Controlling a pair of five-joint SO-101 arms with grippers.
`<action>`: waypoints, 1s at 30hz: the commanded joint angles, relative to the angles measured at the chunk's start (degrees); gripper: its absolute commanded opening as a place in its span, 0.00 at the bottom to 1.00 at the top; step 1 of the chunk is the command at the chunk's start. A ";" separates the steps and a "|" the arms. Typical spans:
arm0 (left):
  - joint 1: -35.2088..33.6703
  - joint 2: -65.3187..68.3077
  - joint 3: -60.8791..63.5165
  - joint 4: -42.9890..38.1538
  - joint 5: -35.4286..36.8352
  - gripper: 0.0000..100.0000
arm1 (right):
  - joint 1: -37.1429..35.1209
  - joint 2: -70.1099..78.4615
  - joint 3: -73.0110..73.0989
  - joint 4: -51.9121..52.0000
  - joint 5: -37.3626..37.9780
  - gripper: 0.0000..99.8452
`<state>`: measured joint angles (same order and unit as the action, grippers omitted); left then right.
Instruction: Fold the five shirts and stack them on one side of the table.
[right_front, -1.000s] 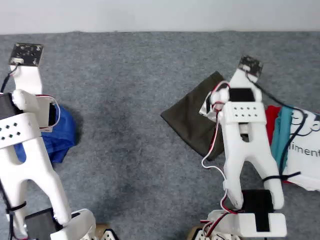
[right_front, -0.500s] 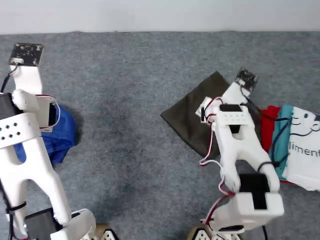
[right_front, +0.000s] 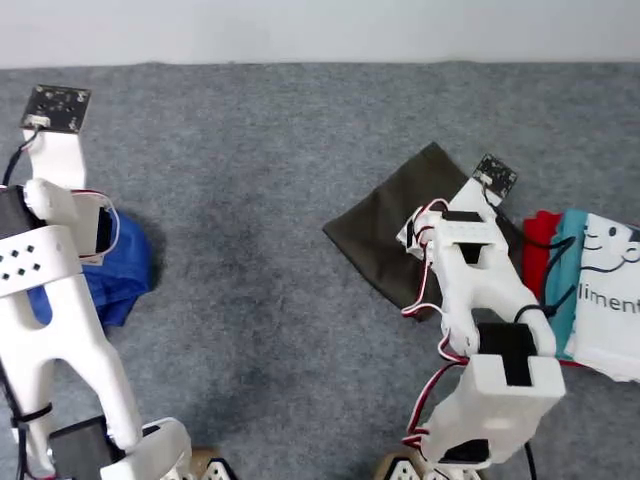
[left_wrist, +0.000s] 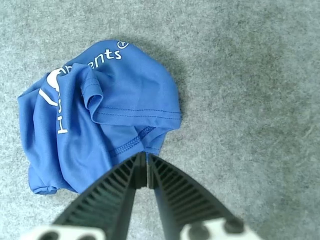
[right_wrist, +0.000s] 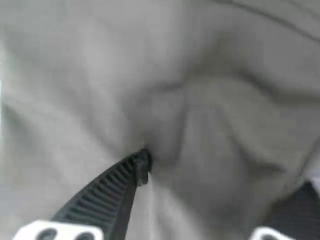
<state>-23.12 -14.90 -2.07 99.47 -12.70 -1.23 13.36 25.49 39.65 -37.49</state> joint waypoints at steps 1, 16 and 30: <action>-0.44 -2.29 -0.22 1.05 -0.44 0.02 | 0.04 0.84 -1.41 -0.66 -0.09 0.16; -0.44 -2.29 -0.22 1.05 -0.35 0.02 | 1.27 -16.13 -2.81 12.18 18.46 0.01; -0.44 -2.29 -0.22 1.05 -0.18 0.02 | 14.90 -42.51 -2.90 26.42 49.76 0.01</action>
<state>-23.21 -14.90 -2.07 99.47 -12.70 9.93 -23.65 25.23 64.53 5.93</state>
